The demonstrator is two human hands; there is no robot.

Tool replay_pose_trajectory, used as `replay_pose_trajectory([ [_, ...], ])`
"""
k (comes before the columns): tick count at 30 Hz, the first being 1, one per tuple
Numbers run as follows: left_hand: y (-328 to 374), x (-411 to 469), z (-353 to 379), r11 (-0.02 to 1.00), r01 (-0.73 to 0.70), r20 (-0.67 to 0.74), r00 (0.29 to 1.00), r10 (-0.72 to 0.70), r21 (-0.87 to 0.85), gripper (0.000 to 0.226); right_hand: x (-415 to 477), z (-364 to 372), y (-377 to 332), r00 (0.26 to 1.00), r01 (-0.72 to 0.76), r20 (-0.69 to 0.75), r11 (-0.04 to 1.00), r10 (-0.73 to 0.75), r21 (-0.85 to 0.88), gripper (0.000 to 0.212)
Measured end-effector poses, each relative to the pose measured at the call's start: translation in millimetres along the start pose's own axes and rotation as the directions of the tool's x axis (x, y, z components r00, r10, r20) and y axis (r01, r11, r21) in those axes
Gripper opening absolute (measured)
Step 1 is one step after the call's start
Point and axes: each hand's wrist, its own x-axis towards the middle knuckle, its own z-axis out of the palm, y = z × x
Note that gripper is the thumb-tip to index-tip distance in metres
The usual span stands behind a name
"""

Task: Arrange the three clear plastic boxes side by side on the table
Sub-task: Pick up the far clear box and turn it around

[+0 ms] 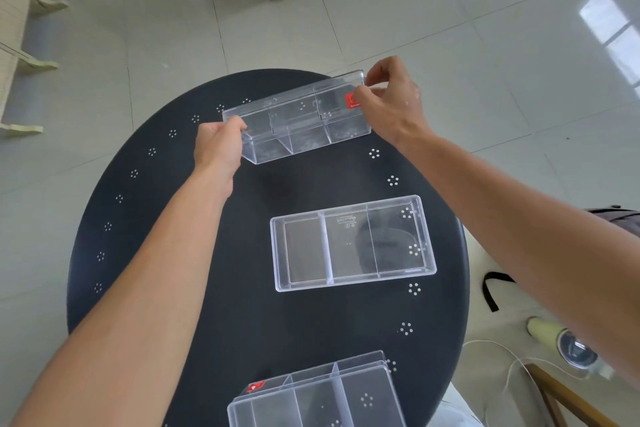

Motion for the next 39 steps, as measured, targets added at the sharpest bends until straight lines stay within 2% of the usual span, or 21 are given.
replay_pose_trajectory([
  [2,4.3,-2.0,0.7,0.999,0.023,-0.023,0.999,-0.023,0.022,0.039,4.7,-2.1,-0.7,1.000,-0.026,-0.006,0.999,0.026,-0.032,0.024],
  [5,10.1,-1.0,2.8,0.998,0.026,-0.037,0.999,-0.023,0.065,0.014,10.7,-4.8,-1.3,0.985,-0.153,0.069,0.982,0.161,-0.110,0.049],
  [6,11.6,0.7,3.3,0.996,0.026,-0.034,0.999,-0.023,0.088,0.016,11.0,-5.3,-3.2,0.971,-0.188,0.117,0.970,0.206,-0.152,0.054],
  [8,14.3,3.0,3.0,0.991,0.021,-0.030,0.999,-0.017,0.133,0.022,9.3,-5.9,-9.2,0.949,-0.201,0.198,0.955,0.245,-0.219,0.056],
  [10,15.8,3.6,2.8,0.988,0.021,-0.030,0.999,-0.017,0.153,0.027,8.6,-6.5,-14.6,0.943,-0.196,0.221,0.951,0.250,-0.239,0.056],
  [15,10.6,-1.3,-0.4,0.977,-0.037,-0.050,0.998,0.049,0.211,0.024,6.9,-12.6,-15.4,0.935,-0.241,0.237,0.963,0.263,-0.117,0.052],
  [18,3.1,-2.9,1.3,0.981,-0.074,-0.071,0.994,0.088,0.177,0.020,4.0,-12.4,-9.3,0.957,-0.205,0.195,0.975,0.217,-0.082,0.043],
  [20,-2.2,-7.9,5.0,0.987,-0.075,-0.064,0.994,0.084,0.140,0.025,-0.1,-14.4,-2.8,0.965,-0.182,0.179,0.980,0.193,-0.079,0.038],
  [24,-11.7,-18.7,10.3,0.990,-0.067,-0.031,0.997,0.072,0.127,0.035,-11.7,-21.2,6.3,0.966,-0.122,0.217,0.987,0.143,-0.107,0.047],
  [28,-21.4,-26.1,10.8,0.981,-0.070,0.047,0.997,0.062,0.179,0.049,-24.1,-21.4,13.9,0.962,-0.013,0.263,0.977,0.070,-0.212,0.059],
  [32,-29.1,-30.0,12.1,0.972,-0.073,0.105,0.993,0.050,0.225,0.065,-32.0,-22.6,22.0,0.957,0.054,0.287,0.957,0.032,-0.286,0.060],
  [39,-38.8,-30.7,12.5,0.946,-0.116,0.106,0.991,0.088,0.301,0.067,-37.0,-22.5,26.5,0.958,0.082,0.285,0.943,0.014,-0.323,0.061],
])
